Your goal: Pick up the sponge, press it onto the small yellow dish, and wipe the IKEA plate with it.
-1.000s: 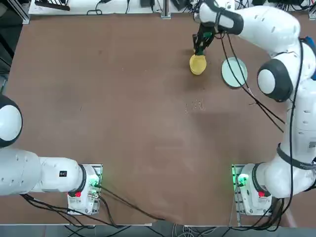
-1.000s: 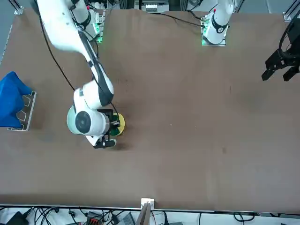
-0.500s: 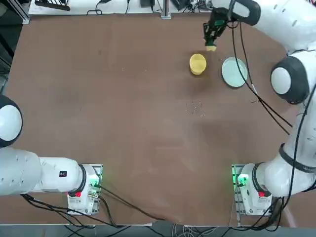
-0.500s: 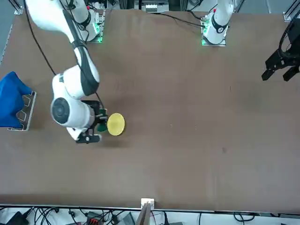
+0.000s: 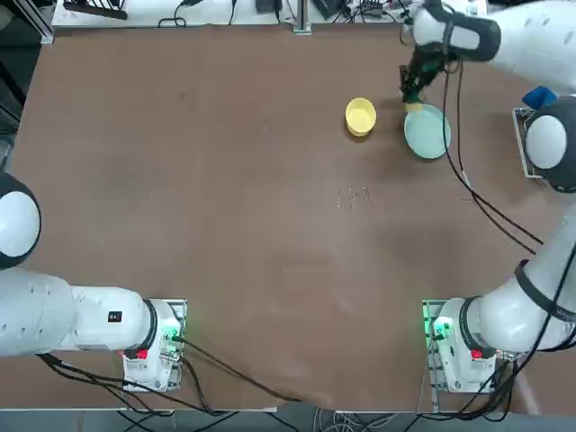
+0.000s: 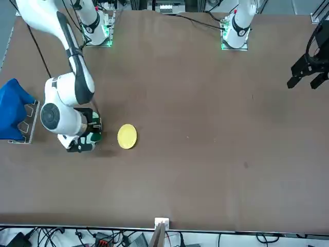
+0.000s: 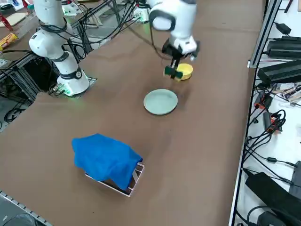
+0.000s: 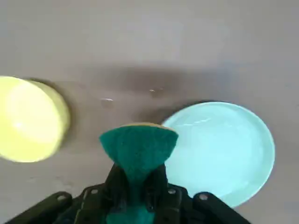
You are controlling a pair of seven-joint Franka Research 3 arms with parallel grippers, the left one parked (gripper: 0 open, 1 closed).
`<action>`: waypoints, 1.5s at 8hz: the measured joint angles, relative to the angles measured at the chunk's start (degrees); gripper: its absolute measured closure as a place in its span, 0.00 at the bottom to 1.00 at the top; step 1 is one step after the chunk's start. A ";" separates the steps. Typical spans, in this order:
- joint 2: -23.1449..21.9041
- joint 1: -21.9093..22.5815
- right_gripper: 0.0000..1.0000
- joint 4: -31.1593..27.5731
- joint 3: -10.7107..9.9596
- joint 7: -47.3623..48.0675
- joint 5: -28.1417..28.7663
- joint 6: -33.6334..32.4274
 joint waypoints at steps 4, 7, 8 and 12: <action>-1.65 -7.24 0.79 -15.71 -0.08 -10.63 -0.05 17.26; -2.65 -7.36 0.79 -18.96 0.47 -10.80 -0.07 20.26; -3.03 -7.35 0.79 -19.06 0.51 -10.82 -0.07 20.26; -3.05 -7.45 0.79 -19.97 0.51 -11.52 -0.07 20.26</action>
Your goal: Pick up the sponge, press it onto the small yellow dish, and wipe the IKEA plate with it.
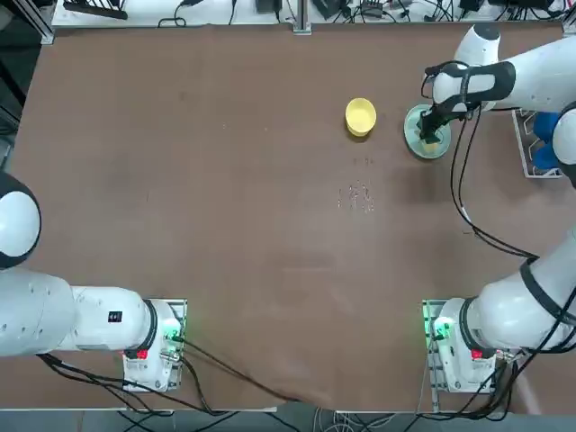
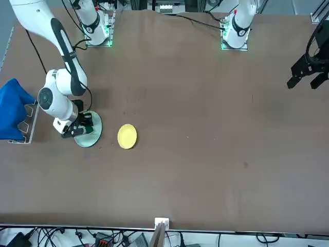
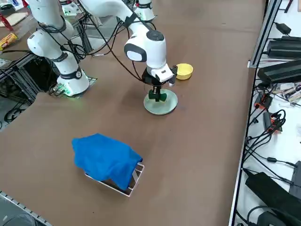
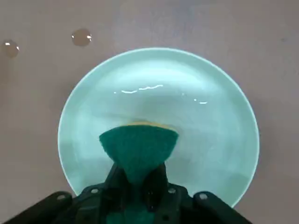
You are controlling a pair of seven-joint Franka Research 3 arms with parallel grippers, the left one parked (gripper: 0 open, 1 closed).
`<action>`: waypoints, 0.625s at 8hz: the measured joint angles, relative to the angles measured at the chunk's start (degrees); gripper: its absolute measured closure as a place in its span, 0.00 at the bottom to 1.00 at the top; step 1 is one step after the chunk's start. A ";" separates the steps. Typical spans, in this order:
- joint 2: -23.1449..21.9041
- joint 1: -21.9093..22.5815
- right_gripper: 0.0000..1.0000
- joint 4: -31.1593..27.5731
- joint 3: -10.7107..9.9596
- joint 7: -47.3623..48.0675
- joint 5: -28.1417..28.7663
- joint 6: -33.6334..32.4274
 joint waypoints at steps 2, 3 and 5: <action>0.05 -0.10 0.79 -0.41 -0.01 -0.09 0.00 0.27; 0.15 -0.20 0.79 -0.82 -0.04 -0.10 0.00 1.06; 0.24 -0.39 0.79 -2.29 -0.08 -0.11 0.00 2.94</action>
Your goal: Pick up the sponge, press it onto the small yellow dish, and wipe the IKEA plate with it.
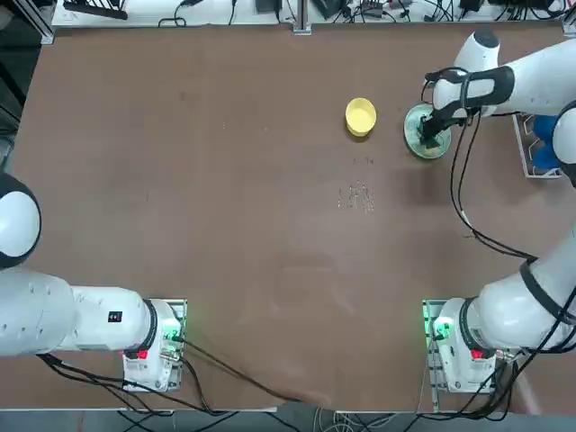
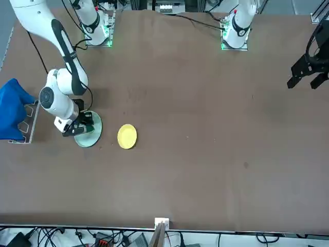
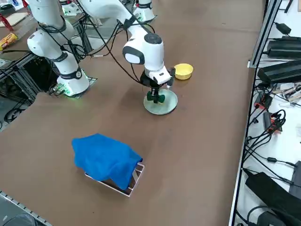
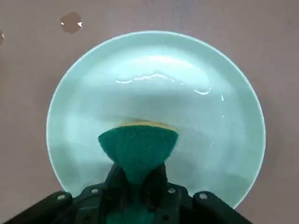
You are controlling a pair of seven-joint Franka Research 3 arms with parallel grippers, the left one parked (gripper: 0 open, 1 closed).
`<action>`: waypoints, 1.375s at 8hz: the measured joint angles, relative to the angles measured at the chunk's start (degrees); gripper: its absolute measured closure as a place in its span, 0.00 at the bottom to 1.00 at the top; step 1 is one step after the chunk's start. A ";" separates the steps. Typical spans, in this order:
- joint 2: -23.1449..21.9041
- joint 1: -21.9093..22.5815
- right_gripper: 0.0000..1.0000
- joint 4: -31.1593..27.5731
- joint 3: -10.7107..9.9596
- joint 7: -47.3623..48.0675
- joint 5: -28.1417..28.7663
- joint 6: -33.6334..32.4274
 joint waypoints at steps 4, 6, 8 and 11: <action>-0.23 -2.25 0.79 -0.91 -0.05 -3.35 0.00 1.28; -0.32 -4.75 0.79 -1.13 -0.07 -6.97 0.00 1.45; -0.29 -6.81 0.79 -0.97 0.12 -10.50 0.07 1.74; 1.48 -7.45 0.79 1.88 0.32 -13.29 0.08 1.69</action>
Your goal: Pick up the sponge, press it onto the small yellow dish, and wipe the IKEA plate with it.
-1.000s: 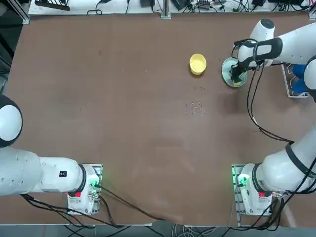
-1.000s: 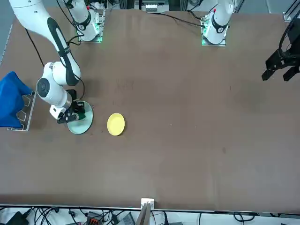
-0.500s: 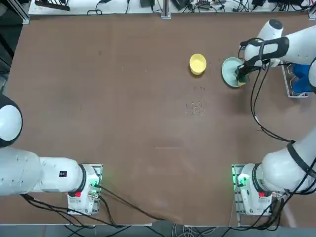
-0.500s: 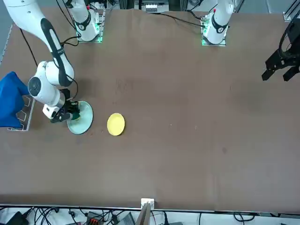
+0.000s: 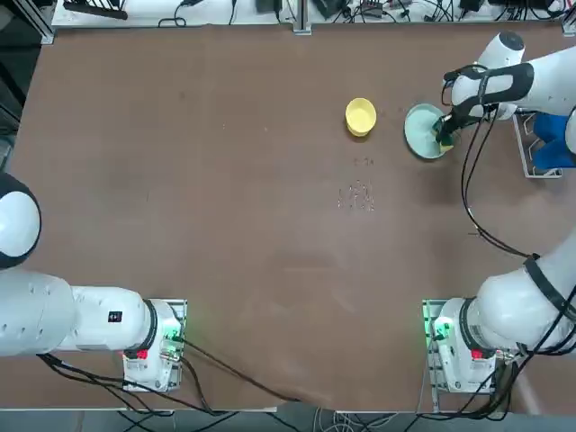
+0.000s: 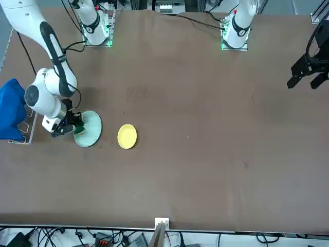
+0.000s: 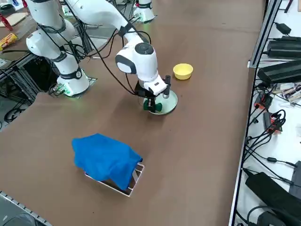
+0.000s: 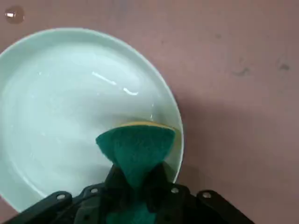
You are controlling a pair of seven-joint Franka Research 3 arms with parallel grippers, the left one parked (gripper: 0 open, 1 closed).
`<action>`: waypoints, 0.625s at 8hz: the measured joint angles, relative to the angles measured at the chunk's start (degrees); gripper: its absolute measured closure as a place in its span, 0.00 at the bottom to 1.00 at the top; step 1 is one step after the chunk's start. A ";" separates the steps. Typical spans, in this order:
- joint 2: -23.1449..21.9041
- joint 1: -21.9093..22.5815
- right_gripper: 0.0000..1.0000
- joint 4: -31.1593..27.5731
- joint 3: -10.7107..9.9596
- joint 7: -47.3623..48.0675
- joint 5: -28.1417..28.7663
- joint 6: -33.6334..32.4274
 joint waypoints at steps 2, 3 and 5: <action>1.78 -0.01 0.79 2.75 0.13 -0.53 0.00 -0.51; 2.77 0.00 0.79 4.34 0.36 -0.67 0.00 -0.98; 4.75 0.77 0.79 7.48 0.87 -0.69 0.02 -1.38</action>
